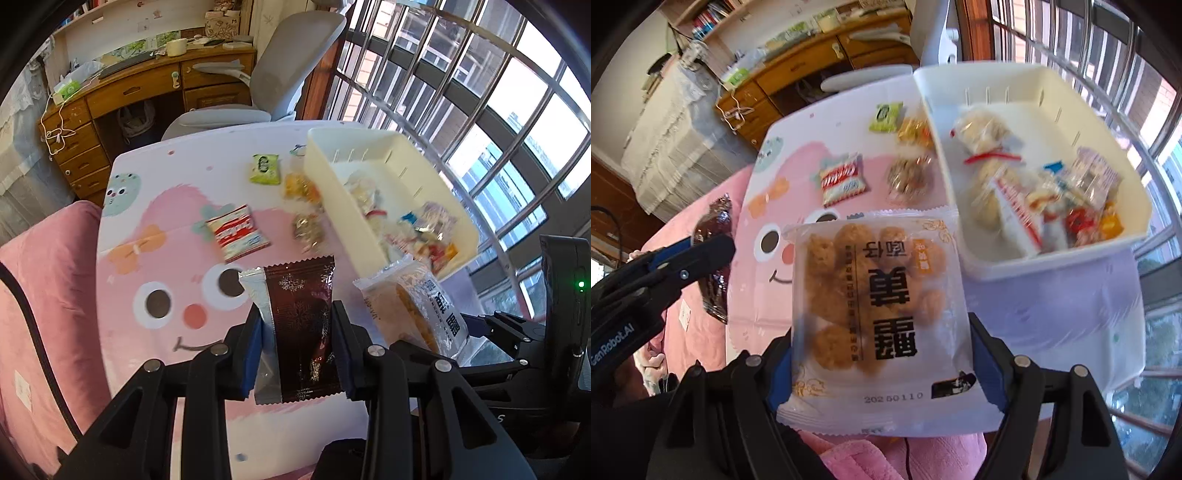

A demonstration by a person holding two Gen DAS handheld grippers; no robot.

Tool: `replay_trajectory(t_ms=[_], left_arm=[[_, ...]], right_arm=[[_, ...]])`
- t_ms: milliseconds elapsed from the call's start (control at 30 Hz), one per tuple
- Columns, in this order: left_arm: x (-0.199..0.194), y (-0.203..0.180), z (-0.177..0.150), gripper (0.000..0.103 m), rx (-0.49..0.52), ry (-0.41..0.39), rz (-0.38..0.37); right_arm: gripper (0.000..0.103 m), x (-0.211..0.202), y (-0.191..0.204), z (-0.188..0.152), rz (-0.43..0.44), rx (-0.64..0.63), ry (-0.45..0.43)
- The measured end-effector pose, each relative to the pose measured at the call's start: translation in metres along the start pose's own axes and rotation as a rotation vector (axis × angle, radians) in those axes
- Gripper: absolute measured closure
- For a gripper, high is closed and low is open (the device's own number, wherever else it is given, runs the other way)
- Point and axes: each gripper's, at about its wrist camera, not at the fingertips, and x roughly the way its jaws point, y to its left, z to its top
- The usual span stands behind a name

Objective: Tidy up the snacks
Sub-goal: 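Carry both snacks over the white tray and open both grippers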

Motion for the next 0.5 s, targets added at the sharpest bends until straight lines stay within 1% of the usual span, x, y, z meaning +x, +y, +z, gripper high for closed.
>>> replay_trajectory(t_ms=[200,500], left_arm=[[0.005,-0.042,0.019,0.070,-0.017,-0.056,-0.002],[0.033,-0.105,0.044,0.070,-0.023,-0.095,0.008]], right_arm=[[0.023,-0.020,-0.039,0.022,0.014,-0.055,-0.041],[0.023,-0.037,-0.100,0.055,0.013,-0.115,-0.078]])
